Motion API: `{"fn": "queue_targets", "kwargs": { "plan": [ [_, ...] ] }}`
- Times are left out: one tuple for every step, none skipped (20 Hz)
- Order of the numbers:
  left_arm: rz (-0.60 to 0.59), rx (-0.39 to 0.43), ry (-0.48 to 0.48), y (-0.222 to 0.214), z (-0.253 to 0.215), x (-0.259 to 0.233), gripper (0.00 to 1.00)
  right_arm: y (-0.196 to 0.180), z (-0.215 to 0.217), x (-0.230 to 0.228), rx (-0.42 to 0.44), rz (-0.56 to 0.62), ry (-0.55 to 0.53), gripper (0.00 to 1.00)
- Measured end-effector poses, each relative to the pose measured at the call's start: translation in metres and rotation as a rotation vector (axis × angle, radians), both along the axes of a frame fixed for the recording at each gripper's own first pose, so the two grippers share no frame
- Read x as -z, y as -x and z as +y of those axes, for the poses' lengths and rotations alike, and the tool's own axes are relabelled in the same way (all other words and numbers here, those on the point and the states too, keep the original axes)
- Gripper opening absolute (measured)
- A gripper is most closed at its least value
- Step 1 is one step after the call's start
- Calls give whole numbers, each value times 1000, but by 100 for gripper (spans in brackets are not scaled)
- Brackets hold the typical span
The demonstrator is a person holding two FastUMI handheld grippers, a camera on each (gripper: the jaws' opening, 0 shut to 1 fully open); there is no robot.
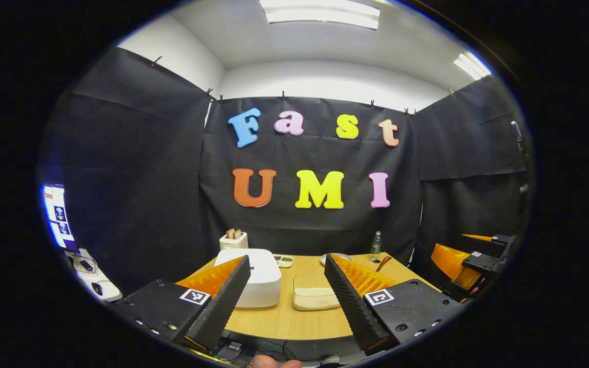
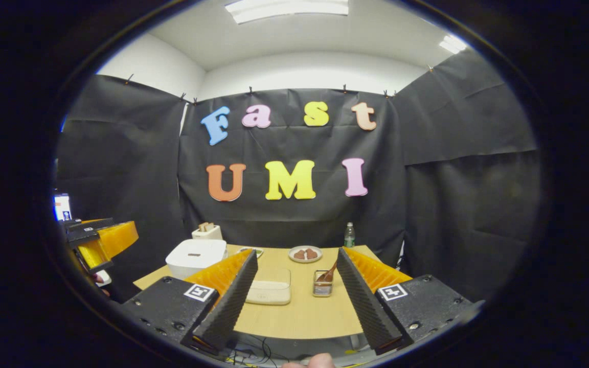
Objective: Close the left gripper, press the button to open the rice cooker; take a wooden spoon from the chopstick holder with the right hand, scoop a spoonful of rice and pour it into the rice cooker, then put the wooden spoon back into the chopstick holder.
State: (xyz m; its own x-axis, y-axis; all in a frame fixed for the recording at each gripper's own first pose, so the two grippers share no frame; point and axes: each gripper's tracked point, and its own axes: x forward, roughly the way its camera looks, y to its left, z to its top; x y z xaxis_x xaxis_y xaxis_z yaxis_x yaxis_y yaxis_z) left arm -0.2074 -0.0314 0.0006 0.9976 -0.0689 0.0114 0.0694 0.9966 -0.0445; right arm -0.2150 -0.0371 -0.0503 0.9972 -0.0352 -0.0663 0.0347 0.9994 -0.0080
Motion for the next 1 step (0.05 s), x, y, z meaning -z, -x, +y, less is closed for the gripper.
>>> {"fn": "queue_targets", "kwargs": {
  "plan": [
    [1, -3, 0, -1, -2, 0, 94, -1, 0, 0, -1, 2, -6, 99]
  ]
}}
